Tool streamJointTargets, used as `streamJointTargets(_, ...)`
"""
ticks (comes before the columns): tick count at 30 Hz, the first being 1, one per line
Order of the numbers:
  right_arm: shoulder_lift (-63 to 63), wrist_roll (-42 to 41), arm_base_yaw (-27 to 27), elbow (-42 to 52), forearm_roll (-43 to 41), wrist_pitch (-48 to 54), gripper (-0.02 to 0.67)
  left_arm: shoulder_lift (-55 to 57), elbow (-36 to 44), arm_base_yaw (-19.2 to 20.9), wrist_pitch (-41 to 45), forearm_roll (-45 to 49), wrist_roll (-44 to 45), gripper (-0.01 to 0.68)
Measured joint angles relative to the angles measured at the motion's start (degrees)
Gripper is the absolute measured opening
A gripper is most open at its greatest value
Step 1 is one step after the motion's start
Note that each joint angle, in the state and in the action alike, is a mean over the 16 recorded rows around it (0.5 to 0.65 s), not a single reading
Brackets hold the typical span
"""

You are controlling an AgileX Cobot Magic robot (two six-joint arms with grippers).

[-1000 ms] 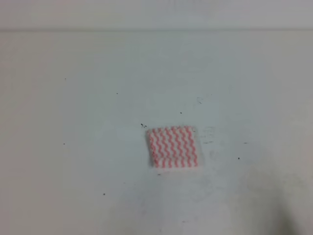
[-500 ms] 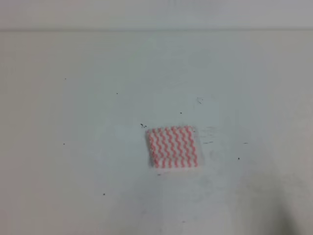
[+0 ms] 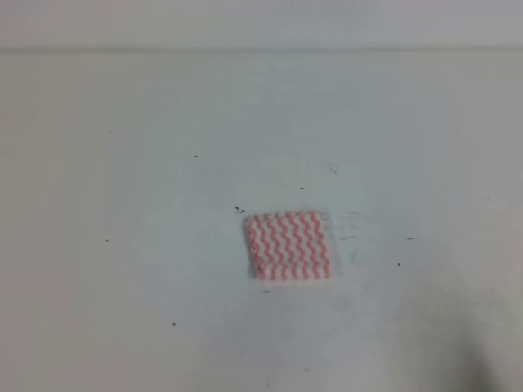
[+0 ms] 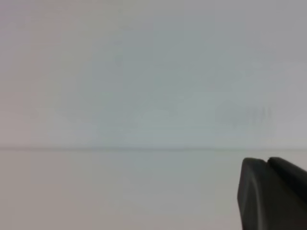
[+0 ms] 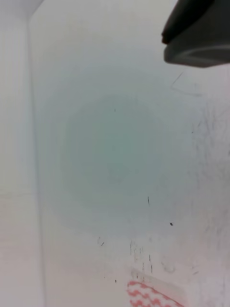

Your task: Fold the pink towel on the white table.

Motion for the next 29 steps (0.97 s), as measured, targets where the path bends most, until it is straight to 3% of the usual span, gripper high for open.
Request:
streamJointTargets(5, 0.2, 0.0, 0.0, -0.3, 0.1, 0.2, -0.018, -0.8, 0.2, 3.1, 7.5, 21.7, -21.5, -0.004)
streamJointTargets(10, 0.4, 0.0, -0.1, -0.5, 0.1, 0.3, -0.018, -1.7, 0.6, 6.1, 15.1, 32.7, -33.8, -0.004)
streamJointTargets(18, 0.5, 0.0, -0.1, -0.6, 0.2, 0.4, -0.018, -2.3, 1.0, 8.7, 22.1, 35.3, -36.0, -0.004)
streamJointTargets(29, 0.3, 0.0, -0.1, -0.4, 0.2, 0.3, -0.018, -2.1, 0.8, 10.0, 24.5, 35.8, -36.1, -0.004)
